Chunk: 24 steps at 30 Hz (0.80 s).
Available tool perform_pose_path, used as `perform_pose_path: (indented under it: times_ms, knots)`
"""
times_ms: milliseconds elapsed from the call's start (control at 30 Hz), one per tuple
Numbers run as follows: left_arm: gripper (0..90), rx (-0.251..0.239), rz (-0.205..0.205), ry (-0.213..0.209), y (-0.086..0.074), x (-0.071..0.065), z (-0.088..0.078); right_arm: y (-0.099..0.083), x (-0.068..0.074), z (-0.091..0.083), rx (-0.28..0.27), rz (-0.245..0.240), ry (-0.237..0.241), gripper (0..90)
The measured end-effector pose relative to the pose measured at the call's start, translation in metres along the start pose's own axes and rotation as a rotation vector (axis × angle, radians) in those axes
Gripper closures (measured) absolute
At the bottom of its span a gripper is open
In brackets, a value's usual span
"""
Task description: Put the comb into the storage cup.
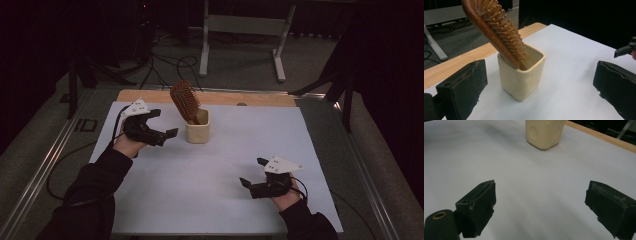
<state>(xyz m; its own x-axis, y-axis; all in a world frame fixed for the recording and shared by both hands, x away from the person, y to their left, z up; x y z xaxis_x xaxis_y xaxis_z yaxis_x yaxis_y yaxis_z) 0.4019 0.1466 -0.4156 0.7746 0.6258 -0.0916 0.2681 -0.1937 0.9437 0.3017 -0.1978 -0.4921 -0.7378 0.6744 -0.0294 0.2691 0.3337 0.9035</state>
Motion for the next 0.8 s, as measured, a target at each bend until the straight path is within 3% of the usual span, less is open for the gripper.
perform_pose_path:
  times_ms: [100,500,800]
  knots:
    - [0.0,0.006,0.006,-0.012,-0.005,-0.003,-0.004,0.0,0.0,0.0,0.0,0.001,0.001,9.3]
    - [0.0,0.007,0.025,0.007,-0.03,-0.01,-0.026,0.0,0.002,-0.001,-0.001,0.0,0.006,9.3]
    - [0.0,0.012,0.003,0.011,-0.056,-0.014,-0.041,-0.001,0.004,-0.002,0.001,-0.009,0.008,9.3]
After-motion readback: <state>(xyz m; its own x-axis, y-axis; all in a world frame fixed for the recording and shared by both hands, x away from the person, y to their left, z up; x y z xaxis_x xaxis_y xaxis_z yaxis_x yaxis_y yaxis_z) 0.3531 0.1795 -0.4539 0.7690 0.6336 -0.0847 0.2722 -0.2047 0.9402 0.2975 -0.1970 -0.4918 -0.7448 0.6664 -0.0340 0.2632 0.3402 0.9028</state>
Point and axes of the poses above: each handheld gripper's, and its own axes: z roughly forward along the jaws, y roughly out of its top, x roughly to its left, the point moved 5 cm from there along z, roughly forward along the jaws, and after that the axes turned 6 degrees about -x, right-handed, at the moved point
